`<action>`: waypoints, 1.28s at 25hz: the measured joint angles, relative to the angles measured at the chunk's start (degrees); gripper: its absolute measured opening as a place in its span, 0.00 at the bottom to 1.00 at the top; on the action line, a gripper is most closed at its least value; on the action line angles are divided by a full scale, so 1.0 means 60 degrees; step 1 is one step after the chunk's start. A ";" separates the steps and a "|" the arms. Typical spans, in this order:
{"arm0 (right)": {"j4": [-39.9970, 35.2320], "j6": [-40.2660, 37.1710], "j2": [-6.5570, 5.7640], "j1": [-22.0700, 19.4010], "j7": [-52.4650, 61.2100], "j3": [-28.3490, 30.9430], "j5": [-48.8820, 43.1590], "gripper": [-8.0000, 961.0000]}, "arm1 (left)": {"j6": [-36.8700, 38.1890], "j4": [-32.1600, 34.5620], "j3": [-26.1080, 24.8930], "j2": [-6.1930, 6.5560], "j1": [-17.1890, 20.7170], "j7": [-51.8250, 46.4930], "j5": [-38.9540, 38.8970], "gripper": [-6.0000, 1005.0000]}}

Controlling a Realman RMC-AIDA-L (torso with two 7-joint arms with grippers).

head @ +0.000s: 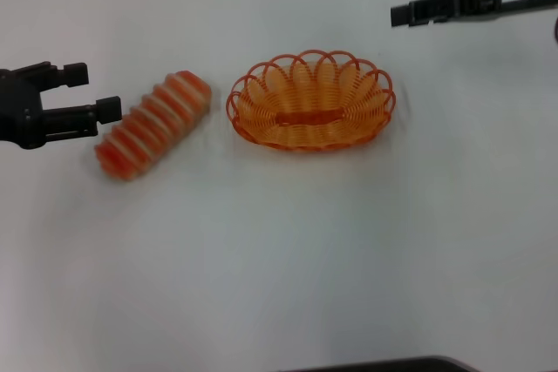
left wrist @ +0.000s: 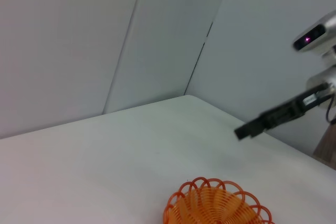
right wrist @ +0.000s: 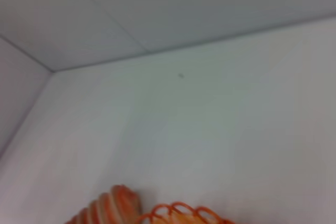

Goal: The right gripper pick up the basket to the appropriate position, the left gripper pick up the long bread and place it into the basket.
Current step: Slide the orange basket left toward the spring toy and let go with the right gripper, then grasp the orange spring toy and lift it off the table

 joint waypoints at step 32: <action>-0.0891 -0.1646 0.0953 -0.1736 -0.6672 0.0074 0.0941 0.96 | -0.4024 0.1139 0.3735 -0.0681 -0.0851 -0.3348 0.2783 0.80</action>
